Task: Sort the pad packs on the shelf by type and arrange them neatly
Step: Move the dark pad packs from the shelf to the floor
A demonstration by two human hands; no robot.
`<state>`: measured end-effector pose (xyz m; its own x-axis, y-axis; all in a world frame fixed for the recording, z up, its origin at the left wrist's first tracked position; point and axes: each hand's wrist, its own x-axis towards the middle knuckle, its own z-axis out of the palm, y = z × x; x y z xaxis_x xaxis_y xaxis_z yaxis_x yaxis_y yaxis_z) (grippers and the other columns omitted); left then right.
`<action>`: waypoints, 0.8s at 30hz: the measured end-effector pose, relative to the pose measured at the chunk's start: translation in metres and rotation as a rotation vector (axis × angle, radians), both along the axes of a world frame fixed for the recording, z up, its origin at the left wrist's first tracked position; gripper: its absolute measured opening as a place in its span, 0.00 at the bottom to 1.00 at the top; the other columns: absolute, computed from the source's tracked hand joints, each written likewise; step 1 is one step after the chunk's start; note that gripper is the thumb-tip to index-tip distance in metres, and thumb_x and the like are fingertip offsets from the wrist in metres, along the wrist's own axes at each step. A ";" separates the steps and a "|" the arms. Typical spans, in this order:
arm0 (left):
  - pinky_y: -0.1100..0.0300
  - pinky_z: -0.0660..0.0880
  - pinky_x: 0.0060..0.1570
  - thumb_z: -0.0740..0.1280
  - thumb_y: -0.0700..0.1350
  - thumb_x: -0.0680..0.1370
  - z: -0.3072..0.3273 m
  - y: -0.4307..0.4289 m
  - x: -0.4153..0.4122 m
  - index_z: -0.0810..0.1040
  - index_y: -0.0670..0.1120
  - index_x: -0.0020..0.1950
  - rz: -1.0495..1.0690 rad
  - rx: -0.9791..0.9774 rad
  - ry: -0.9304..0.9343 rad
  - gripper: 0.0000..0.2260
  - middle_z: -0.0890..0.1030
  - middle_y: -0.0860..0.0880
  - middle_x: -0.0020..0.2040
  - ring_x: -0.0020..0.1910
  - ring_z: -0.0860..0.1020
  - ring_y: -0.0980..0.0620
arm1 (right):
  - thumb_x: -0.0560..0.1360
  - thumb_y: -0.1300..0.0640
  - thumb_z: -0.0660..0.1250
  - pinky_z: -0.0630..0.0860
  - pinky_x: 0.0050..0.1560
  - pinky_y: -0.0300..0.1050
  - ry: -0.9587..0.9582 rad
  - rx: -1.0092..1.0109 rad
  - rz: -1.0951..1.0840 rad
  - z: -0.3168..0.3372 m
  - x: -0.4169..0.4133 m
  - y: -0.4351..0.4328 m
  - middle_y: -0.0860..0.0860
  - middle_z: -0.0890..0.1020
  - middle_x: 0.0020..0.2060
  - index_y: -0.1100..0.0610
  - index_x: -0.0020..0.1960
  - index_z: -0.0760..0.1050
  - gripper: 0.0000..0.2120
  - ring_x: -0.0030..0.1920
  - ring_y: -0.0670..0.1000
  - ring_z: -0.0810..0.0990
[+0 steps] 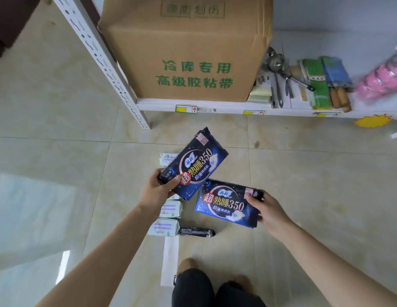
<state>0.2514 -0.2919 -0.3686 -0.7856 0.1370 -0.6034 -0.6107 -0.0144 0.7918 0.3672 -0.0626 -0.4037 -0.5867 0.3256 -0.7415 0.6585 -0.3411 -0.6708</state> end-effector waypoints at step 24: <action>0.59 0.80 0.41 0.68 0.31 0.73 -0.302 -0.004 -0.017 0.70 0.46 0.43 -0.224 -0.226 0.124 0.12 0.78 0.48 0.40 0.37 0.77 0.51 | 0.70 0.59 0.72 0.68 0.39 0.36 0.149 0.395 0.811 -0.334 -0.008 -0.012 0.43 0.74 0.34 0.45 0.38 0.67 0.15 0.36 0.45 0.71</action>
<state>0.2345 -0.2958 -0.6708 -0.8205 0.1887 -0.5395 -0.4772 0.2933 0.8284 0.3597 -0.0747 -0.7375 -0.8272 -0.0142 -0.5618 0.4934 0.4602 -0.7381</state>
